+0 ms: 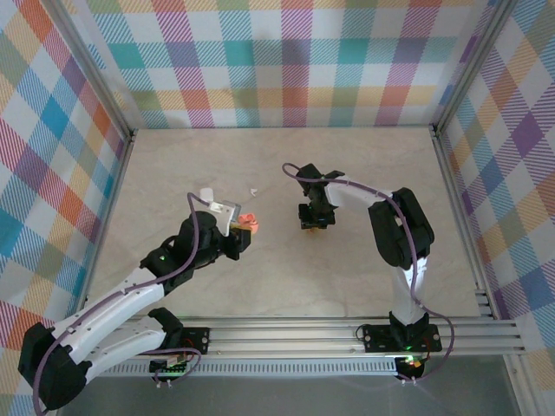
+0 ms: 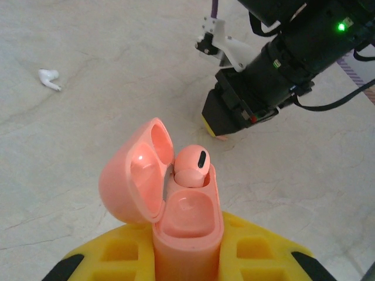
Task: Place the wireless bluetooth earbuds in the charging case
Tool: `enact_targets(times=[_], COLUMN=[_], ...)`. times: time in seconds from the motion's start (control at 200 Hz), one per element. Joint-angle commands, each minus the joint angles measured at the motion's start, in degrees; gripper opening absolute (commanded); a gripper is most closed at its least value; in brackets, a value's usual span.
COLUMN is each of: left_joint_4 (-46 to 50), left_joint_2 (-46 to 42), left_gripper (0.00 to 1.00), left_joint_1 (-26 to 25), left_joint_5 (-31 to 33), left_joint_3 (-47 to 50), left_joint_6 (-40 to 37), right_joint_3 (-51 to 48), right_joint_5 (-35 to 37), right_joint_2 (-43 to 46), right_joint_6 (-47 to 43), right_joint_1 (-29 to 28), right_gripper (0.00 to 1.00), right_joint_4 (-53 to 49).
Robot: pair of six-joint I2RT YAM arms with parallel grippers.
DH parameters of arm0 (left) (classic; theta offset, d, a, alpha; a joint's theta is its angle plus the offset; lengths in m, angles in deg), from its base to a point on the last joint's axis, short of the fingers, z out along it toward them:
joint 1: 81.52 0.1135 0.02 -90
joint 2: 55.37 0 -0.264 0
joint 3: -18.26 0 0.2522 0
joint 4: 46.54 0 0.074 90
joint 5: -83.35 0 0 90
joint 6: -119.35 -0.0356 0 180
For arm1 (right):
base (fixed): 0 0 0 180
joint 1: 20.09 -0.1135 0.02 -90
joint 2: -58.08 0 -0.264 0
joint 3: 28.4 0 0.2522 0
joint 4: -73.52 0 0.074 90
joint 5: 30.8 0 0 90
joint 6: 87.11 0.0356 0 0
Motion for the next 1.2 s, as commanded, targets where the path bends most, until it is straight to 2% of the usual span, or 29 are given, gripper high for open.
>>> enact_targets(times=[0.0, 0.45, 0.58, 0.775, 0.945, 1.195], left_joint_4=[-0.6, -7.5, -12.8, -25.7, -23.7, -33.5], left_joint_2=[1.6, 4.0, 4.3, 1.9, 2.5, 5.8], left_gripper=[0.00, 0.00, 0.00, 0.00, 0.00, 0.00], left_joint_1=[-0.3, -0.3, -0.3, -0.3, -0.3, -0.3], left_joint_5=[-4.3, -8.4, -7.8, -7.7, -7.0, -9.2], left_joint_3=[-2.1, 1.0, 4.2, 11.9, 10.5, 9.7], left_joint_6=[-2.9, -6.3, -6.4, -9.3, -11.5, -13.1], right_joint_3=[-0.2, -0.3, -0.7, -3.4, -6.1, -8.7], right_joint_5=[0.7, -1.5, -2.9, -4.4, -5.7, -9.2], right_joint_2=[3.0, 11.2, 16.0, 24.3, 29.9, 36.4], right_joint_6=[-0.1, 0.5, 0.4, 1.1, 2.3, 4.8], right_joint_1=[0.3, 0.3, 0.3, 0.2, 0.0, -0.5], right_gripper=[0.25, 0.25, 0.24, 0.23, 0.23, 0.23], right_joint_4=[-1.2, -0.9, 0.1, 3.2, 5.7, 10.2])
